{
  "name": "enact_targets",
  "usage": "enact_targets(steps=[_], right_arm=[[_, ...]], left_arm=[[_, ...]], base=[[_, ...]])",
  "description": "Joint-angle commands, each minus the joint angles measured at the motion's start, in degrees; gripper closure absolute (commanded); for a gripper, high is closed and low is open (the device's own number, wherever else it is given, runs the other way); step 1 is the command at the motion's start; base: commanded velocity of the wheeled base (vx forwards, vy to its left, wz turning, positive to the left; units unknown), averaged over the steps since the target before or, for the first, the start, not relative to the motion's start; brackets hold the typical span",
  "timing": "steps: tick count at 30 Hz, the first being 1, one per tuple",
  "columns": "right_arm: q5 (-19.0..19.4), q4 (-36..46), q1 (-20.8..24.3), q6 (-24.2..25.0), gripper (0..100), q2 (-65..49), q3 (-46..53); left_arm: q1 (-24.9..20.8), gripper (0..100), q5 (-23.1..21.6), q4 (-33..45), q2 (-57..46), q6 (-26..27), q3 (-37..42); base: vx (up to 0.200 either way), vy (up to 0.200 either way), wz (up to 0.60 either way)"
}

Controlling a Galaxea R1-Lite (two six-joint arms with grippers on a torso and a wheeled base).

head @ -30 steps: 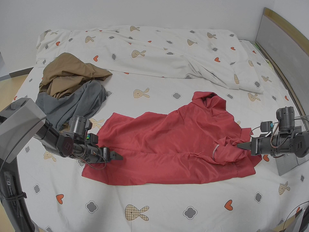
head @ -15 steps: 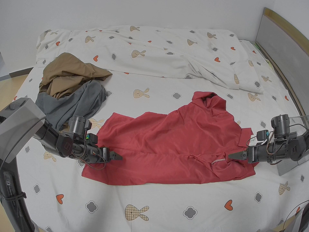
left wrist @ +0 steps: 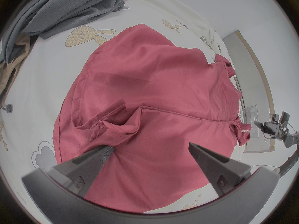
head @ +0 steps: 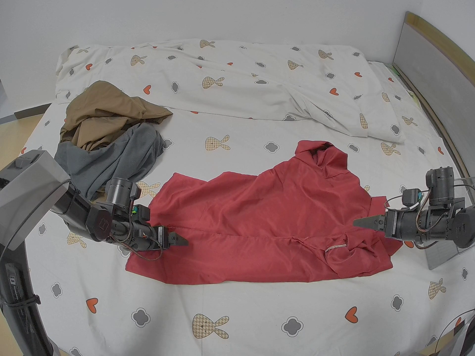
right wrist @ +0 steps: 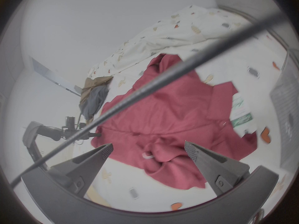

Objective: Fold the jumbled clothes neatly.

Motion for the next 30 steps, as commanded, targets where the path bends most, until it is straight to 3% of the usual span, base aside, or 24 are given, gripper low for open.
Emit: enact_targets(steps=[1, 10, 22, 30], right_arm=[[0.1, -0.1, 6.9, 5.4, 0, 0.5, 2.5], [-0.5, -0.2, 8.8, 5.9, 0, 13.5, -0.8], [-0.6, -0.4, 4.3, 5.6, 0, 19.3, -11.6], [-0.6, -0.2, 4.4, 5.7, 0, 19.3, -11.4]], left_arm=[[-0.2, 0, 0.0, 0.0, 0.0, 0.0, -0.1], [-0.1, 0, 0.0, 0.1, -0.3, -0.1, -0.1], [-0.2, 0, 0.0, 0.0, -0.2, -0.1, 0.0], [-0.2, 0, 0.0, 0.0, -0.1, -0.1, 0.0]], base=[[0.0, 0.0, 0.0], [0.0, 0.0, 0.0], [0.0, 0.0, 0.0], [0.0, 0.0, 0.0]])
